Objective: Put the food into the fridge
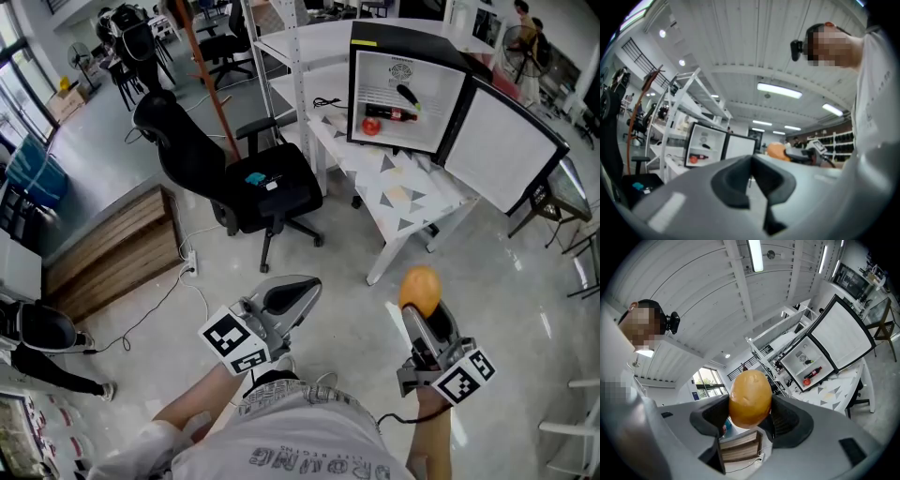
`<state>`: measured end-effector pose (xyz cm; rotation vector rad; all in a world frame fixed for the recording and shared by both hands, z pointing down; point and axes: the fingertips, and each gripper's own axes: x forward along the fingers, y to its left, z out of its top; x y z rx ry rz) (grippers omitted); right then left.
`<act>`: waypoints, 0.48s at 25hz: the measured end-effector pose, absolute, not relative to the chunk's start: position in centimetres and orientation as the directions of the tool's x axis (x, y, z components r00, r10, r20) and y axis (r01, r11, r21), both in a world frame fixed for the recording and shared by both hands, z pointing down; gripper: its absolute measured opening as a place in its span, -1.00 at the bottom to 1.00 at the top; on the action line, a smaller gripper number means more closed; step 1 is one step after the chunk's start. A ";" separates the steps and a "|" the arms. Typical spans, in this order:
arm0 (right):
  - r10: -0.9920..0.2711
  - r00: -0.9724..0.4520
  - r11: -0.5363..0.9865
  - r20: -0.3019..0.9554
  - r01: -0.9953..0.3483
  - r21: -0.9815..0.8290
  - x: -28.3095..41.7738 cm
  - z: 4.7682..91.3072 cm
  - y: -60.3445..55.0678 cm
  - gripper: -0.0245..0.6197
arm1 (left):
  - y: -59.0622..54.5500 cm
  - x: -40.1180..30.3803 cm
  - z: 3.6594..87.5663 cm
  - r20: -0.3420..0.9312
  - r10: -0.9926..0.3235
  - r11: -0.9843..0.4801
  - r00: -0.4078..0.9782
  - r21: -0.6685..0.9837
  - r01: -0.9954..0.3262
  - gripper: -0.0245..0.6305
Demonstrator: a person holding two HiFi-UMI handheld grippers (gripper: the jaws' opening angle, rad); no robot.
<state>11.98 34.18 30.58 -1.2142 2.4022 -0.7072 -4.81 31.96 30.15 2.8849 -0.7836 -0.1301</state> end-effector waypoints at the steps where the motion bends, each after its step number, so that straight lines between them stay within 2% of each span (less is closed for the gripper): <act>1: -0.818 -0.569 0.507 -0.089 -0.640 -0.577 12.4 30.6 34.2 -0.07 | 32.0 -4.4 30.2 -0.045 -0.509 -0.853 0.860 0.165 -0.496 -0.90; 12: -0.814 -0.573 0.514 -0.094 -0.635 -0.576 15.1 31.2 33.2 -0.07 | 31.0 -1.8 30.8 -0.039 -0.514 -0.850 0.857 0.155 -0.503 -0.90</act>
